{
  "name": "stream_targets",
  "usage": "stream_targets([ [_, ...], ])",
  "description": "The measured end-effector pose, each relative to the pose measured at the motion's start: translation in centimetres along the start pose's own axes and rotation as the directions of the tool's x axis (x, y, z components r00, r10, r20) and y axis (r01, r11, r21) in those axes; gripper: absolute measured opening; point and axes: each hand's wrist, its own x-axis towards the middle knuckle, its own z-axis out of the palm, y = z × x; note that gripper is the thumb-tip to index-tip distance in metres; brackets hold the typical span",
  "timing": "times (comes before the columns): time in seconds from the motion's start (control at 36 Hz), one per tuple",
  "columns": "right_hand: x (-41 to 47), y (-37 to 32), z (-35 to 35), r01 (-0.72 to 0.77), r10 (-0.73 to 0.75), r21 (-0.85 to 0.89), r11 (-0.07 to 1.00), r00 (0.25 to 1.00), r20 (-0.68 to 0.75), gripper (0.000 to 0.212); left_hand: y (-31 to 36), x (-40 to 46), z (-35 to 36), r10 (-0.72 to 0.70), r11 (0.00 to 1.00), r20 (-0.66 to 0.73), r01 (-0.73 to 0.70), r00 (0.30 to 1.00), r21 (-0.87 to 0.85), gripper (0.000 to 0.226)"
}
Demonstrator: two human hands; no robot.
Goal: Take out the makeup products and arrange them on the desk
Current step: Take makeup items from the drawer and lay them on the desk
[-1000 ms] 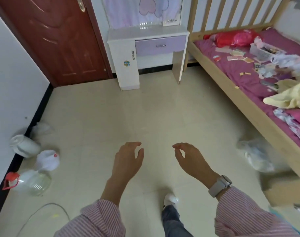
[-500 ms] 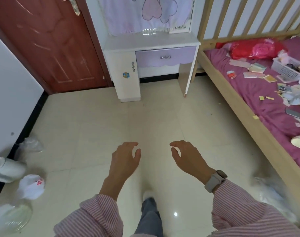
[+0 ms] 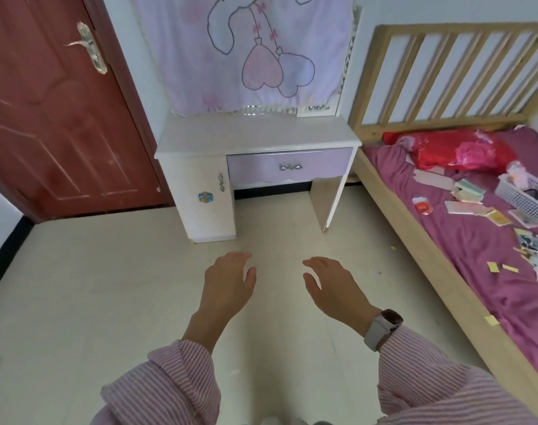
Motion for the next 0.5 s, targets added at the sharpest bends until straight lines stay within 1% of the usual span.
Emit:
stream_targets([
  [0.14,7.8,2.6,-0.3,-0.043,0.043,0.03,0.999,0.999,-0.005,0.036,0.0,8.6,0.9,0.019,1.0,0.034,-0.018,0.999,-0.008,0.039],
  [0.36,22.5,8.1,0.0,-0.063,0.061,0.079,0.995,0.998,0.031,0.036,-0.5,23.5,4.0,-0.018,1.0,0.068,0.019,0.998,-0.02,0.039],
  [0.5,32.8,11.6,-1.2,-0.051,0.047,0.103,0.993,0.998,0.047,0.035,0.2,34.2,3.7,-0.058,0.998,0.092,0.06,0.994,-0.012,0.038],
])
